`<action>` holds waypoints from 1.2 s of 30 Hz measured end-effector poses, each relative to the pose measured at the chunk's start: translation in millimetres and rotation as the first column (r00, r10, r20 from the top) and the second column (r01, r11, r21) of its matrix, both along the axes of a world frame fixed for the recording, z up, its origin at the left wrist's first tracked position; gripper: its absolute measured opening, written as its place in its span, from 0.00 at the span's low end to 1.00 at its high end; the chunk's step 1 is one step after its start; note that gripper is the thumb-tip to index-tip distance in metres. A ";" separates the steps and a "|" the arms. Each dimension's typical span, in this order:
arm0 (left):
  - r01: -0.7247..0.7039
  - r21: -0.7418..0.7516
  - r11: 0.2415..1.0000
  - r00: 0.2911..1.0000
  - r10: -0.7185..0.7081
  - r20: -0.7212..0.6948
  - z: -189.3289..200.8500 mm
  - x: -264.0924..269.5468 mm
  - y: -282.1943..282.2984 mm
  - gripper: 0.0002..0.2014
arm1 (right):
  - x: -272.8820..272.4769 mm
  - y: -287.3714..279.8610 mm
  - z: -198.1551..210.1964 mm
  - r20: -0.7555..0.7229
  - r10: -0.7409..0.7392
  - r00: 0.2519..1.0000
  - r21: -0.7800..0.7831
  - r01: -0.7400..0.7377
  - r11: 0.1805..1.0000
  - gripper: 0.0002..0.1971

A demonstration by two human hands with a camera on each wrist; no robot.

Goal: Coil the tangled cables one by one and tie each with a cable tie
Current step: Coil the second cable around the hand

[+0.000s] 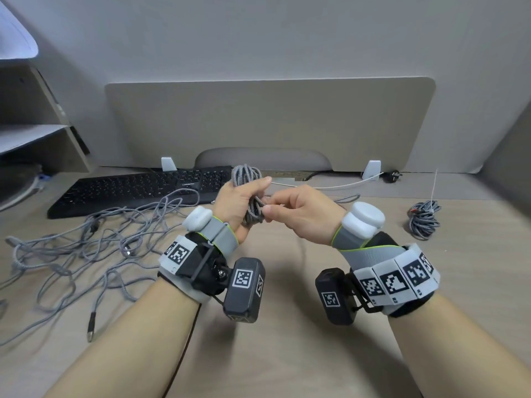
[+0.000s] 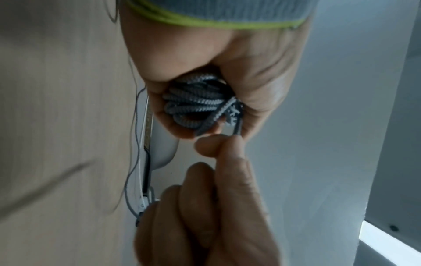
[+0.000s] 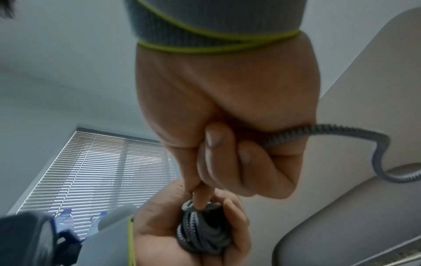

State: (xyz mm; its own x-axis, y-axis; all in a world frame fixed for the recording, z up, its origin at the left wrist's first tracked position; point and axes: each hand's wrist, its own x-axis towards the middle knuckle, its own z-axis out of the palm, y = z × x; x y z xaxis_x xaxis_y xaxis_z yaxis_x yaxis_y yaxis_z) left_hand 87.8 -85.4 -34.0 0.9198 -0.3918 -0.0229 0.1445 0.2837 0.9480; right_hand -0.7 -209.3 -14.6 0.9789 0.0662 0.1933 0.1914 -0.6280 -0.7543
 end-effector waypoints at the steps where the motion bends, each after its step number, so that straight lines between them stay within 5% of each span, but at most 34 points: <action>1: -0.017 -0.031 0.999 1.000 0.018 0.001 1.7 2.8 2.2 0.16 | 0.3 0.2 0.6 -0.002 -0.003 1.000 -0.001 0.003 1.000 0.15; 13: -0.160 -0.397 0.904 0.982 0.107 -0.154 27.4 51.2 55.7 0.16 | 3.1 -31.0 2.9 -0.134 -0.063 0.989 0.082 0.075 0.994 0.17; 18: -0.073 -0.093 0.993 0.988 0.085 0.127 29.1 34.1 46.3 0.13 | 6.5 -39.8 -1.5 -0.118 -0.140 0.983 0.070 0.148 0.986 0.14; 23: 0.040 0.265 0.963 0.945 -0.122 0.302 19.6 9.5 24.6 0.16 | 8.8 -32.9 -2.8 -0.079 -0.143 0.987 0.129 0.152 0.980 0.12; 27: 0.096 0.354 0.930 0.905 -0.229 0.357 11.1 2.8 16.4 0.09 | 9.3 -31.6 -2.4 -0.041 -0.117 0.992 0.156 0.122 0.980 0.12; 36: 0.230 0.348 0.909 0.916 -0.322 0.238 -7.7 1.0 5.9 0.23 | 12.0 -34.7 -2.7 -0.041 -0.148 0.988 0.257 0.153 0.954 0.14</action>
